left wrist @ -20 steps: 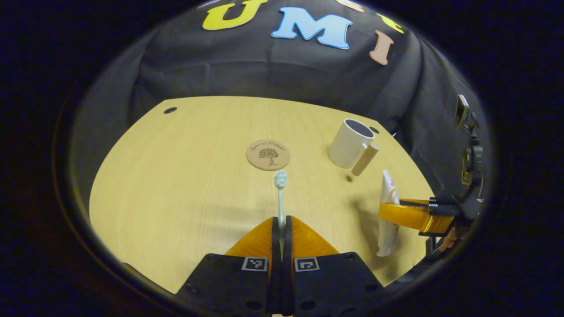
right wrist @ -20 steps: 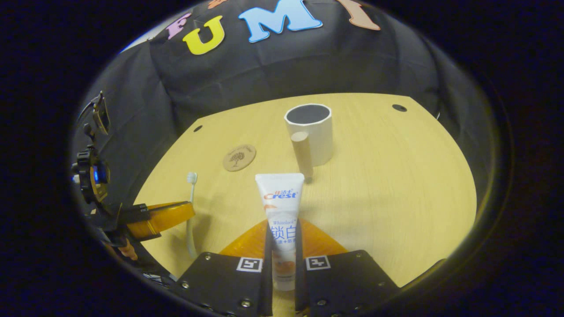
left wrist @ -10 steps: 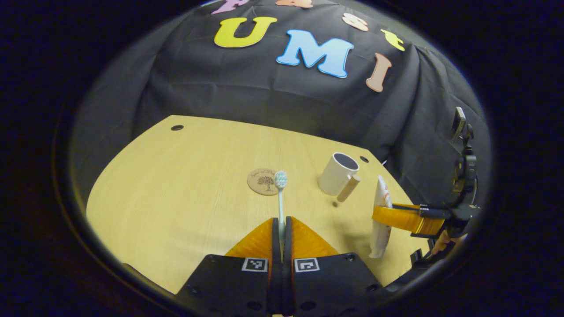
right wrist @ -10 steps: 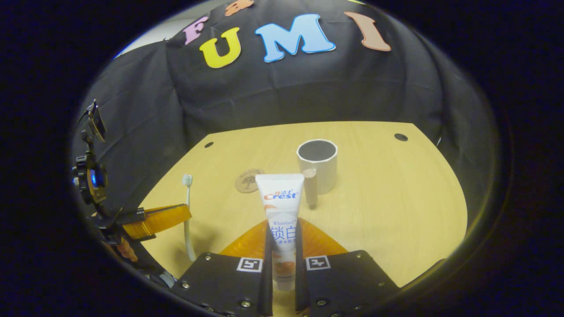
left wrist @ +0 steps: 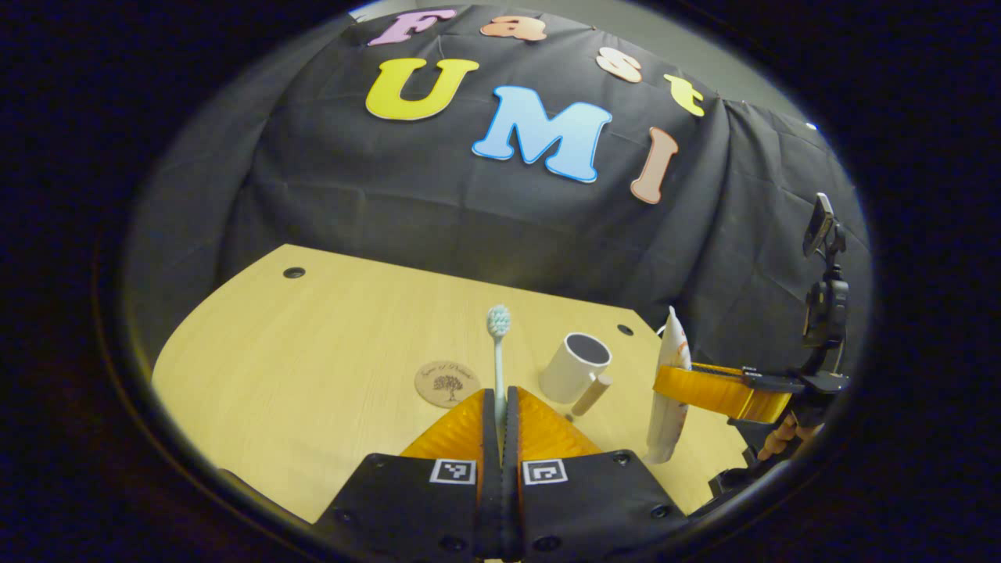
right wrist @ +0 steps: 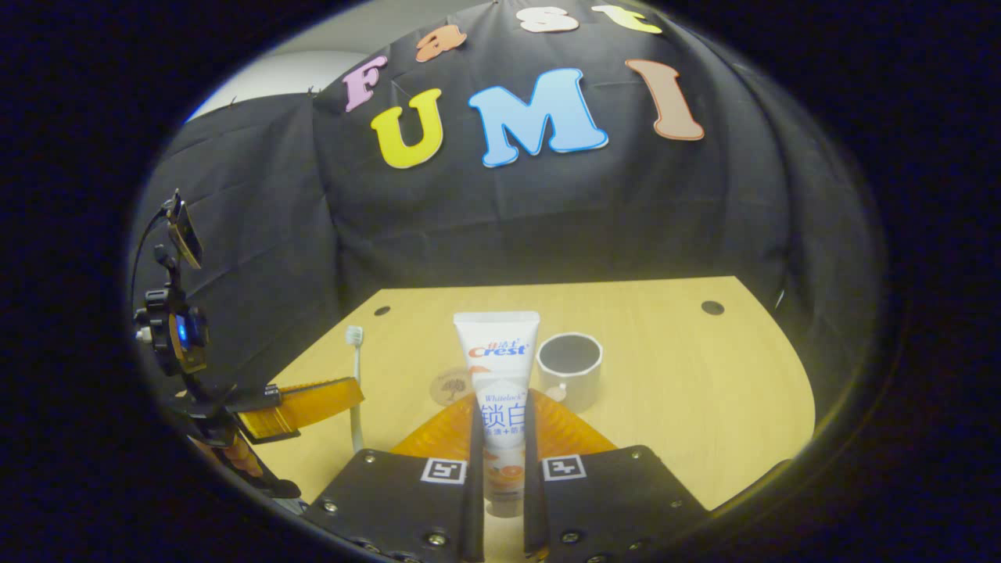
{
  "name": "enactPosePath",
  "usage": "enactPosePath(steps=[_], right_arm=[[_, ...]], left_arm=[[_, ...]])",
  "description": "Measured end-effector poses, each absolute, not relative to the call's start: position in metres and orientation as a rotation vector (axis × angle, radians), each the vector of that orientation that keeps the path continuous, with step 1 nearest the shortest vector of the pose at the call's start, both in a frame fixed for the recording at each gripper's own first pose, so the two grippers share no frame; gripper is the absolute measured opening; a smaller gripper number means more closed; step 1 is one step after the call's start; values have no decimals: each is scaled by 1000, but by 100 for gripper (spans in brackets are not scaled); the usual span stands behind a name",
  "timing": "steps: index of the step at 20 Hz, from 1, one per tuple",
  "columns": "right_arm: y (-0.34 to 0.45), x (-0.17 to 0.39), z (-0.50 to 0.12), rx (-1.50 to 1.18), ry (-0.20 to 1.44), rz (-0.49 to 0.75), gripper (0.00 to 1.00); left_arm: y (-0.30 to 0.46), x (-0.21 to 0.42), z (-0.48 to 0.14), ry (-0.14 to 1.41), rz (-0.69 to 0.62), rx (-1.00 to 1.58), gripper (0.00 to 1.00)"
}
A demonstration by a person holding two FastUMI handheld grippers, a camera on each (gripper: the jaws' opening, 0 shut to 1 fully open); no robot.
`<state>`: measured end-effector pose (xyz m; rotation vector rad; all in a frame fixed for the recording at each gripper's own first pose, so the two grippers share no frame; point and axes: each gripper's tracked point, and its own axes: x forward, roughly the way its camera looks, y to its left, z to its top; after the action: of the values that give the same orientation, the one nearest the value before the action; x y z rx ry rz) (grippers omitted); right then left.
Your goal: Put the toothbrush and toothpaste on the desktop into the cup, then pick up the cup and place it on the coaster on the desktop.
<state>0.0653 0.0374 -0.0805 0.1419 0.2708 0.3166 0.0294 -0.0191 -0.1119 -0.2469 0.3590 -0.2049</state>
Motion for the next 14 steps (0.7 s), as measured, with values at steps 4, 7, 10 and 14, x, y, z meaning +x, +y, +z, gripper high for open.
enactPosePath(steps=[4, 7, 10, 14], right_arm=[[34, 85, -52, 163, 163, 300, 21], [29, 106, -32, 195, 89, 281, 21], [25, 127, -12, 234, 16, 264, 21], [14, 159, -1, 253, -60, 233, 21]], left_arm=[[-36, 59, -88, 279, -253, -282, 7], [-45, 79, -76, 229, -276, -320, 8], [-52, 100, -62, 181, -285, -343, 7], [-58, 115, -54, 161, -306, -351, 7]])
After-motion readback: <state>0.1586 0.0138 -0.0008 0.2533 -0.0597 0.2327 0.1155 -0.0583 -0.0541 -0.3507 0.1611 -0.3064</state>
